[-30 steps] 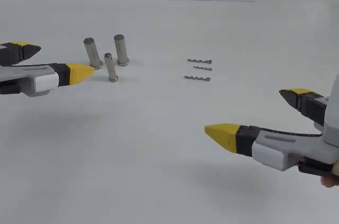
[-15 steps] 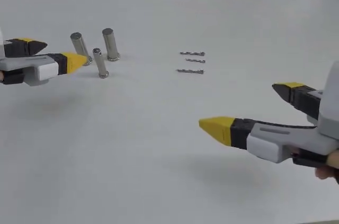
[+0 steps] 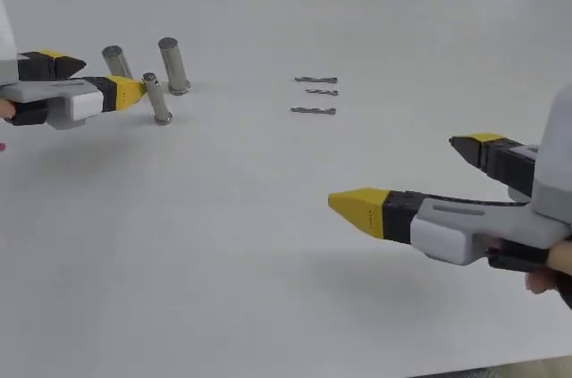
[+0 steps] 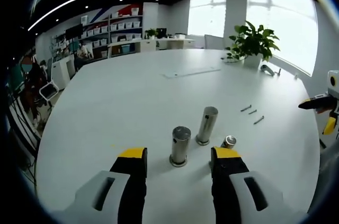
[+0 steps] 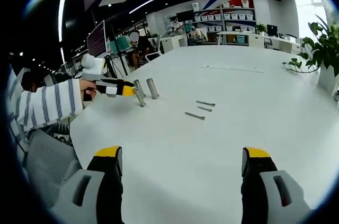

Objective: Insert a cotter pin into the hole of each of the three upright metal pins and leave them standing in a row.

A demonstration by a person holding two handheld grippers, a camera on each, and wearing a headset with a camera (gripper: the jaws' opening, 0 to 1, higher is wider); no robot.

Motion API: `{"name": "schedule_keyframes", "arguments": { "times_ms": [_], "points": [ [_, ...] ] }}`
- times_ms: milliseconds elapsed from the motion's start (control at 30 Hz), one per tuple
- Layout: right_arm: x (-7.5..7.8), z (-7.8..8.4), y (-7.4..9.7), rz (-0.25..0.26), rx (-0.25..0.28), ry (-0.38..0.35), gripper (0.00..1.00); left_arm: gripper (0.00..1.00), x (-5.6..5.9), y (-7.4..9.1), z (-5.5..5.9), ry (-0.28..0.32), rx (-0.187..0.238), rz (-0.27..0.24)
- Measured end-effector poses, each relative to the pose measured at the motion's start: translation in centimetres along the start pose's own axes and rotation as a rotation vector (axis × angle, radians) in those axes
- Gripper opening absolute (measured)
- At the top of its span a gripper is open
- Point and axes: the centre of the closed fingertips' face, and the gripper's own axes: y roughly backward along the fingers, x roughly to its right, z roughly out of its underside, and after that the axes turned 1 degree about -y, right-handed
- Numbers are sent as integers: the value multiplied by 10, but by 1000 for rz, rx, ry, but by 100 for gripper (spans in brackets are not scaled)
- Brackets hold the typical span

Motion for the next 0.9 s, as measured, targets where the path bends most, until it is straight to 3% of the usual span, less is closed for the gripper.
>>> {"name": "schedule_keyframes", "arguments": {
  "times_ms": [233,567,733,900],
  "points": [
    [1,1,-2,7,-11,20,92,39,-14,-11,3,-9,-12,7],
    [6,4,-2,18,-23,16,92,28,-15,-22,7,-38,-24,26],
    [7,6,-2,18,-29,11,92,17,-18,-25,7,-66,-27,22],
    [6,11,-3,15,-46,11,92,13,-16,-27,10,-91,-32,48]
  ]
}}
